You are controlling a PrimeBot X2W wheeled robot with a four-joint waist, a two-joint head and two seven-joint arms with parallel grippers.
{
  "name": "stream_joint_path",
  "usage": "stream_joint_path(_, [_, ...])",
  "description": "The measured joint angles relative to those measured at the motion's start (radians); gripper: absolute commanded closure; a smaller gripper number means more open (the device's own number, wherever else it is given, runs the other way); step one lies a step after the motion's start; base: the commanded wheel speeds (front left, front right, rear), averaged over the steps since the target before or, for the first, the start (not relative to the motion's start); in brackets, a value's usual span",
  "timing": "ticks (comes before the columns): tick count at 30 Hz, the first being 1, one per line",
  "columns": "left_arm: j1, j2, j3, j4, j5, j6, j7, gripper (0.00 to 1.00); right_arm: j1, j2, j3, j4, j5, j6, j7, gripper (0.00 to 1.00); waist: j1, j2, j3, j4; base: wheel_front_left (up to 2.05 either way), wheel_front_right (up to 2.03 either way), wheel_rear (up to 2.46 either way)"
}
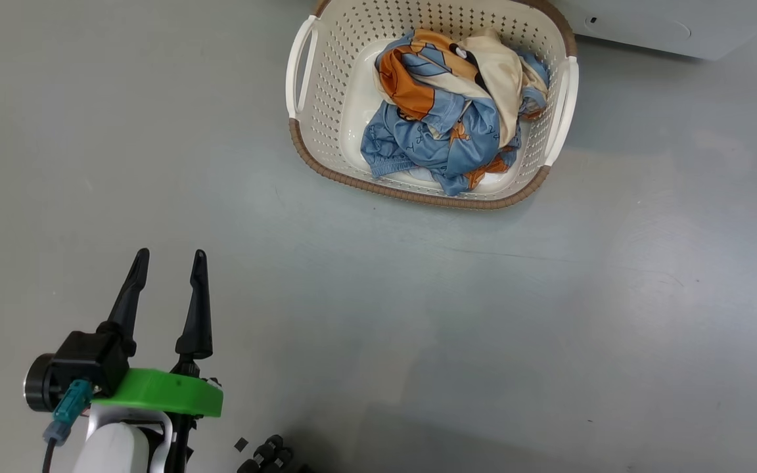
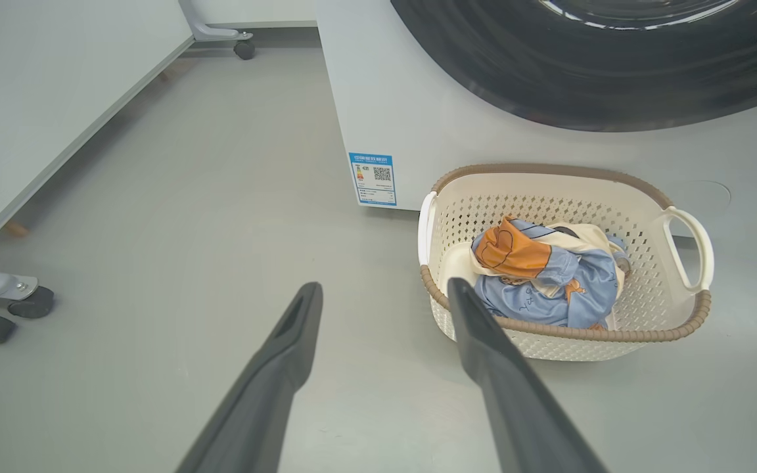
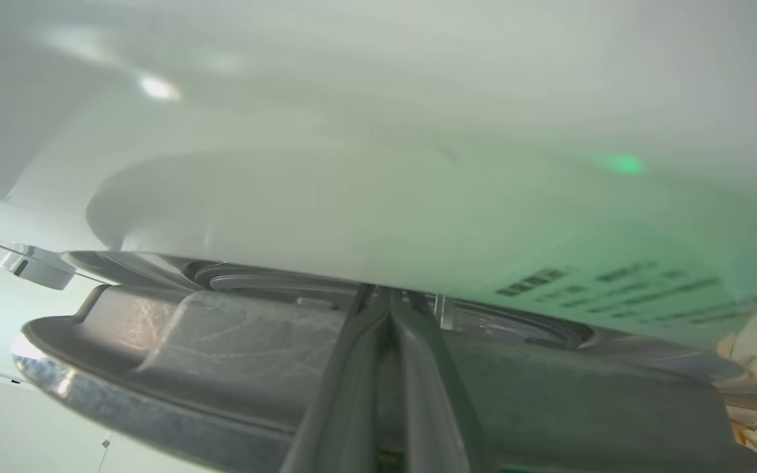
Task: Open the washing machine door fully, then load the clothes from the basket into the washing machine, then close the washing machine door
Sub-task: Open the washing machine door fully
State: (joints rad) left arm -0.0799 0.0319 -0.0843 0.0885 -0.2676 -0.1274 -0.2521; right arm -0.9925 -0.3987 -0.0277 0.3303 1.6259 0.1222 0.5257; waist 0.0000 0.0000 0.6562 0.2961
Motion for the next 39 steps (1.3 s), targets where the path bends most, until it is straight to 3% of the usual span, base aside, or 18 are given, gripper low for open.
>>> stream_joint_path(39, [-0.022, -0.003, 0.027, 0.028, -0.002, 0.000, 0.000, 0.00, -0.014, 0.034, 0.057, 0.019, 0.002, -0.001, 0.106, 1.00, 0.0000, 0.0000, -0.042, -0.057, 0.00, 0.00, 0.00])
